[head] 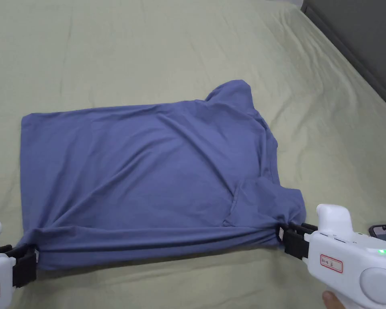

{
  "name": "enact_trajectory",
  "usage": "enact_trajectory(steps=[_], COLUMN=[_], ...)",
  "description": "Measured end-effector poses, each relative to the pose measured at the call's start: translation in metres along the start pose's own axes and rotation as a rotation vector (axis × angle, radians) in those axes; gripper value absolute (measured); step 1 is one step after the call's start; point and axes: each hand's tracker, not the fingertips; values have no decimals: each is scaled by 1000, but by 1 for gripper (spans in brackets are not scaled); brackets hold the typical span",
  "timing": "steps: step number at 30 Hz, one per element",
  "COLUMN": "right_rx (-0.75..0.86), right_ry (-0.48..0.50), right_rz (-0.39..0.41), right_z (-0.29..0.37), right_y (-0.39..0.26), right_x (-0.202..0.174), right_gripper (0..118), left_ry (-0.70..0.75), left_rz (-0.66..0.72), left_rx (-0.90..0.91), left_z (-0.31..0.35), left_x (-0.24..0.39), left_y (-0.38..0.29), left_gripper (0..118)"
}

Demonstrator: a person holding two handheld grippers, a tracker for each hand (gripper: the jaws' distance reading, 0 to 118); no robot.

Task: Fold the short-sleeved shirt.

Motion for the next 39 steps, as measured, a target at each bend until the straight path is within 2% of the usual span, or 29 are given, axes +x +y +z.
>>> enact_trajectory(steps=[1, 4, 7, 12, 16, 20, 21, 23, 24, 25, 28, 30, 33, 35, 36, 37, 38, 39], right_rx=[9, 28, 48, -26, -128, -121, -97, -91, -101, -92, -35, 21, 126, 225, 260, 278, 287, 286], right_ry=[-22, 5, 16, -8, -67, -63, -61, -58, -42, -30, 19, 41, 44, 7, -17, -18, -18, -6], right_rz=[36, 54, 98, 177, 228, 230, 223, 207, 192, 190, 164, 164, 205, 251, 261, 260, 244, 229], right_z=[2, -9, -36, -140, -196, -209, -207, -201, -198, -192, -151, -118, -57, -8, 12, 28, 37, 47], right_y=[9, 54, 106, 176, 187, 176, 175, 171, 170, 167, 155, 142, 115, 94, 81, 68, 55, 43], right_x=[-7, -17, -25, -33, -39, -39, -37, -38, -36, -35, -37, -38, -41, -52, -54, -54, -53, -52], right_gripper=[20, 20, 20, 20, 20, 20, 23, 86, 110, 118, 118, 118, 117, 111, 102, 74, 35, 3], left_ry=[2, 16, 32, 95, 142, 145, 152, 294, 256, 211, 148, 143, 95, -12, -9, 39, 68, 103], left_rz=[-6, -33, -54, -82, -138, -144, -138, -178, -177, -146, -24, -14, -10, -80, -95, -95, -100, -79], left_rx=[3, 23, 15, -70, -202, -167, -146, -105, -104, -101, -37, 47, 181, 292, 310, 327, 351, 357], left_z=[1, -1, -30, -114, -188, -194, -192, -183, -175, -166, -119, -85, -26, 14, 30, 46, 59, 68], left_x=[1, 6, -2, -5, -7, -8, -10, -13, -20, -27, -35, -37, -37, -32, -26, -21, -16, -6], left_y=[8, 47, 99, 166, 180, 182, 181, 173, 169, 167, 144, 125, 86, 54, 40, 25, 12, 3], left_gripper=[11, 11, 11, 11, 11, 12, 22, 86, 96, 96, 96, 96, 96, 95, 91, 63, 18, 0])
